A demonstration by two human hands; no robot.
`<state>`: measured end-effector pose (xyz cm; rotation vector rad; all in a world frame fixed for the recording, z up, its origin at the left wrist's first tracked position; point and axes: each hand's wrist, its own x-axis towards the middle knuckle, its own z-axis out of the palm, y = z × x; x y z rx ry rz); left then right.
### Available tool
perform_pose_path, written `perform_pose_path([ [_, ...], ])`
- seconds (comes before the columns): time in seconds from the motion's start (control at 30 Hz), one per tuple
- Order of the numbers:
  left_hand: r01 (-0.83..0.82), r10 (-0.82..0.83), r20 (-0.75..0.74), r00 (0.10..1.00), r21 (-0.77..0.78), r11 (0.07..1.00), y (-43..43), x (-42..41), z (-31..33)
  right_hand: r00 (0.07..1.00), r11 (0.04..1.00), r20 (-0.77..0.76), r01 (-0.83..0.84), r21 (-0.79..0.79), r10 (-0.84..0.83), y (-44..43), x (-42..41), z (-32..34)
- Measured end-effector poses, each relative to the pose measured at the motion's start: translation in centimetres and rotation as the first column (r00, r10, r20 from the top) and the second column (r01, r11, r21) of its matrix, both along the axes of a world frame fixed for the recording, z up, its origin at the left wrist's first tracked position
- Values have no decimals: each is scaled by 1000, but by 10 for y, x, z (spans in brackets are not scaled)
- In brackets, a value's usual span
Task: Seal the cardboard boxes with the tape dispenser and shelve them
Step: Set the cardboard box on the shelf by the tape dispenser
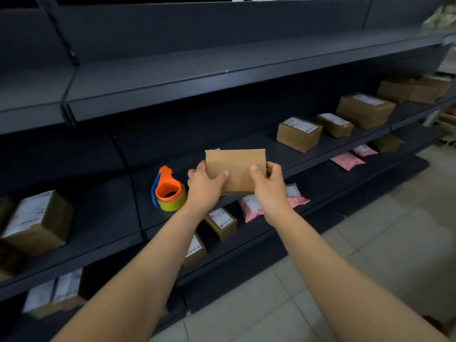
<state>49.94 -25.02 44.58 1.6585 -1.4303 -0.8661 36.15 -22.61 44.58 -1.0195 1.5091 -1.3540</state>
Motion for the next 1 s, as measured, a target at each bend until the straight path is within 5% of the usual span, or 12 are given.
perform_pose_path([
  [0.67, -216, 228, -15, 973, 274, 937, -113, -3, -74, 953, 932, -8, -295, 212, 303, -143, -18, -52],
  [1.0, -229, 240, 11, 971, 355, 907, -142, 3, -104, 941, 881, -9, -313, 355, 338, -178, -20, -77],
])
